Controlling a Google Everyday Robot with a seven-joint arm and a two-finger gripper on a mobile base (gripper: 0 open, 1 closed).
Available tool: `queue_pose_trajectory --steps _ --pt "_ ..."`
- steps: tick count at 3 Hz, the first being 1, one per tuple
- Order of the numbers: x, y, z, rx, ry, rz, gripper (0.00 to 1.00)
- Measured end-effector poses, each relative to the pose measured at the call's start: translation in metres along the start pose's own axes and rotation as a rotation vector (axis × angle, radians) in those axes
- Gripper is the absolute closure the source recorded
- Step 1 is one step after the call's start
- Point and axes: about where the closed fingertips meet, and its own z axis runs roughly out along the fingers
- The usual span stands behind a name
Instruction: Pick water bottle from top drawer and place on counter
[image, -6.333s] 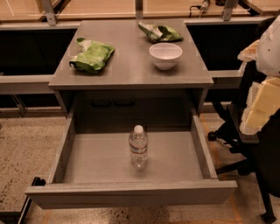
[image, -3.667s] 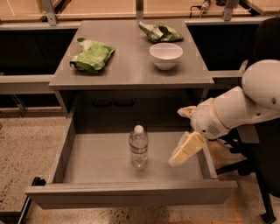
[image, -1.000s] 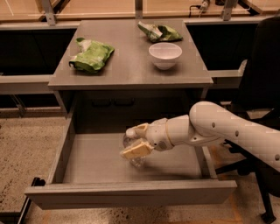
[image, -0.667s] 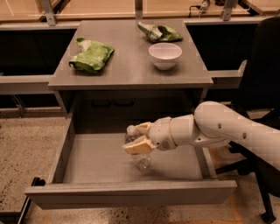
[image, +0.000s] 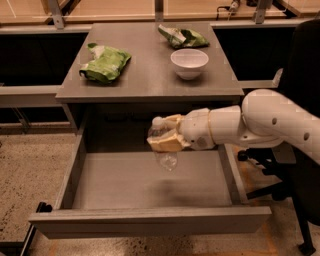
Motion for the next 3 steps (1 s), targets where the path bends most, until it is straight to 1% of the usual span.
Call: queue_pose_trajectory --steps 1,2,3 --pt "-0.075 -0.031 -0.046 0.006 -0.066 -0.124 1.00" --pt "-0.085 -0.037 -0.051 0.027 -0.079 -0.139 1.00" --pt "-0.081 -0.036 -0.051 0.045 -0.093 -0.119 1.00"
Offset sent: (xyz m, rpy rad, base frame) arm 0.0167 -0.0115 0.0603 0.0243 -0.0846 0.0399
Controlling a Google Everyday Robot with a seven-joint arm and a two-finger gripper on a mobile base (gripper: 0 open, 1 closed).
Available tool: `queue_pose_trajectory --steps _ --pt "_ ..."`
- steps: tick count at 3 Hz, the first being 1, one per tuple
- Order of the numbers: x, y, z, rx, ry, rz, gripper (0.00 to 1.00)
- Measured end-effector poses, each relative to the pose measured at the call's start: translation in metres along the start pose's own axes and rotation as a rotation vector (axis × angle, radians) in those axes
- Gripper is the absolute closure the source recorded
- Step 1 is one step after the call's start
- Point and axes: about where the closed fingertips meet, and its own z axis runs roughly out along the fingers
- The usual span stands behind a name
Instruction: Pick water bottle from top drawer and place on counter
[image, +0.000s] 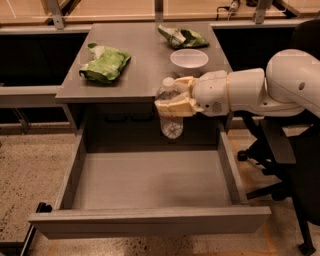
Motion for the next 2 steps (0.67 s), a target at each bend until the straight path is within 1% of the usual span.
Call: queue_pose_trajectory --steps 1,2 --pt "-0.025 -0.028 0.009 0.058 -0.059 -0.068 1.00" --pt "-0.064 -0.062 0.018 0.079 -0.168 -0.111 1.00"
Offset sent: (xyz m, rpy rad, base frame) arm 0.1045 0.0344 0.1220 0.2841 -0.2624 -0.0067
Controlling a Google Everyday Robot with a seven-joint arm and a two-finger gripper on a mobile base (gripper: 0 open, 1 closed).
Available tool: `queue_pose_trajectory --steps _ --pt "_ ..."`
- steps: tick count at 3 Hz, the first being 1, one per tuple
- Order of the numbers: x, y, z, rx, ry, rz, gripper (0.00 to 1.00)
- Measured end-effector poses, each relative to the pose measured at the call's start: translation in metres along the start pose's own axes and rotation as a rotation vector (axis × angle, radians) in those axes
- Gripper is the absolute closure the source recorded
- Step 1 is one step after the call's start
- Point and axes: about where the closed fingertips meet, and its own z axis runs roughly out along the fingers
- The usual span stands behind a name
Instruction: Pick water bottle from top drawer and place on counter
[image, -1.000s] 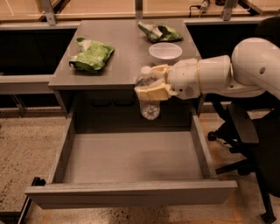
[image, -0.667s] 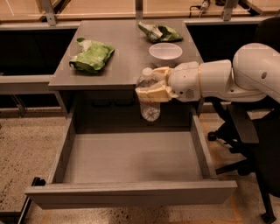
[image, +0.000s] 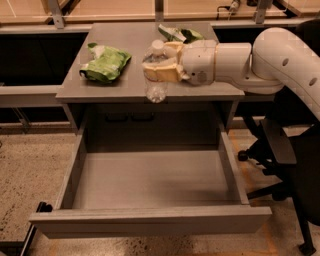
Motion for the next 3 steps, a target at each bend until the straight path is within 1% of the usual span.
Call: queue_pose_trajectory --steps 1,2,3 --pt "-0.026 -0.034 0.009 0.036 -0.116 0.005 1.00" --pt "-0.037 -0.063 0.020 0.063 -0.158 0.008 1.00" --pt "-0.033 -0.089 0.033 0.107 -0.110 -0.005 1.00"
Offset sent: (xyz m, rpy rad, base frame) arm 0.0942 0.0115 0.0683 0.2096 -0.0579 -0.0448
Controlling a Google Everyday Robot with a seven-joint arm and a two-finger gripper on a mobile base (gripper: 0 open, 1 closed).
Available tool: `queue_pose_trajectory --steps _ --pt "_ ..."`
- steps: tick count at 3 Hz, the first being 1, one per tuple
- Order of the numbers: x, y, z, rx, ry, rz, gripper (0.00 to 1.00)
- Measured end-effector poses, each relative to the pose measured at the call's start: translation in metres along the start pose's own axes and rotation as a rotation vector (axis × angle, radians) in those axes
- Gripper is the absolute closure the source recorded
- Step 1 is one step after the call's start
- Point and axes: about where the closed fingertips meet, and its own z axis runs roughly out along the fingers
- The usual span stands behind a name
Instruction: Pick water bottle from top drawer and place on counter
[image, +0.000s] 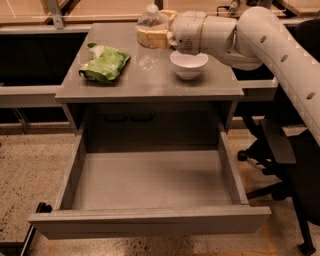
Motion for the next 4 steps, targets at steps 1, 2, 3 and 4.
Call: queue_pose_trajectory --steps 1,2,3,4 --pt "0.023 -0.028 0.011 0.050 0.082 -0.005 1.00" --pt "0.055 -0.053 0.017 0.086 0.159 0.033 1.00" --pt "0.083 -0.066 0.021 0.108 0.179 0.103 0.82" --pt "0.101 -0.072 0.023 0.110 0.190 0.164 0.61"
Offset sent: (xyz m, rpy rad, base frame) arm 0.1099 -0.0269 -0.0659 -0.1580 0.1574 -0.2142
